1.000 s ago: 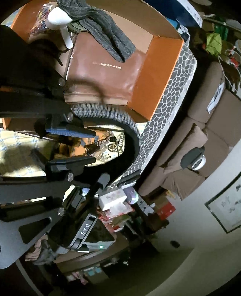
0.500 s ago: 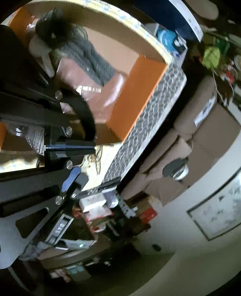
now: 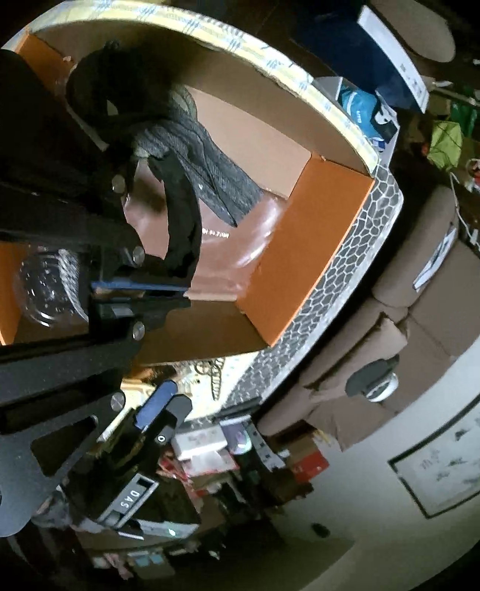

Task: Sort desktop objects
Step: 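Lower the patterned band into the box with right gripper while left carries black headband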

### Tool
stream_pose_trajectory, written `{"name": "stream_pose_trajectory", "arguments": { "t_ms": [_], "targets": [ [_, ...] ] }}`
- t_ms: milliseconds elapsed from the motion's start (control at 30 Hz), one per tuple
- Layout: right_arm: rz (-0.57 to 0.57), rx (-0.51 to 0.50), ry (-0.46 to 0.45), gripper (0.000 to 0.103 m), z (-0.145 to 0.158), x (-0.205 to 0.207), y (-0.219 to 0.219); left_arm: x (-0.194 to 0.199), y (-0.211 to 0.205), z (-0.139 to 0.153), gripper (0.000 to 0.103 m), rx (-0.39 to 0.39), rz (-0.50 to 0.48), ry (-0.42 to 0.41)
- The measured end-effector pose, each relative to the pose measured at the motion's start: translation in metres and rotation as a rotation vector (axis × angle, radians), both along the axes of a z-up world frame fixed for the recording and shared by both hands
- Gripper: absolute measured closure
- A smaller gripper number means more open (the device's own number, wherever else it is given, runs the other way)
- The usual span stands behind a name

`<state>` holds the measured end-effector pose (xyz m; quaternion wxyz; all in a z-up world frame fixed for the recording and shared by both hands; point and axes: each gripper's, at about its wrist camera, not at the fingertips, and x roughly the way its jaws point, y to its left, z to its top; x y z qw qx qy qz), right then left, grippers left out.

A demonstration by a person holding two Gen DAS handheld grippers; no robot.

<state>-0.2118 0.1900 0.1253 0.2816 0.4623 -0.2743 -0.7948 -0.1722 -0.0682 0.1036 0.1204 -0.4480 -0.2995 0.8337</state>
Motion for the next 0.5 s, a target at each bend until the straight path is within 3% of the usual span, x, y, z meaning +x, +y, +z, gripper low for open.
{"name": "stream_pose_trajectory", "arguments": {
  "t_ms": [100, 267, 500],
  "targets": [
    [0.016, 0.036, 0.011, 0.06, 0.001, 0.001, -0.005, 0.003, 0.007, 0.003, 0.057, -0.048, -0.039, -0.009],
    [0.033, 0.11, 0.039, 0.052, 0.003, 0.005, -0.007, 0.01, 0.034, 0.008, 0.044, -0.148, -0.16, 0.009],
    [0.016, 0.117, 0.029, 0.049, 0.001, 0.005, 0.007, 0.007, 0.084, -0.006, 0.044, -0.338, -0.308, 0.005]
  ]
}}
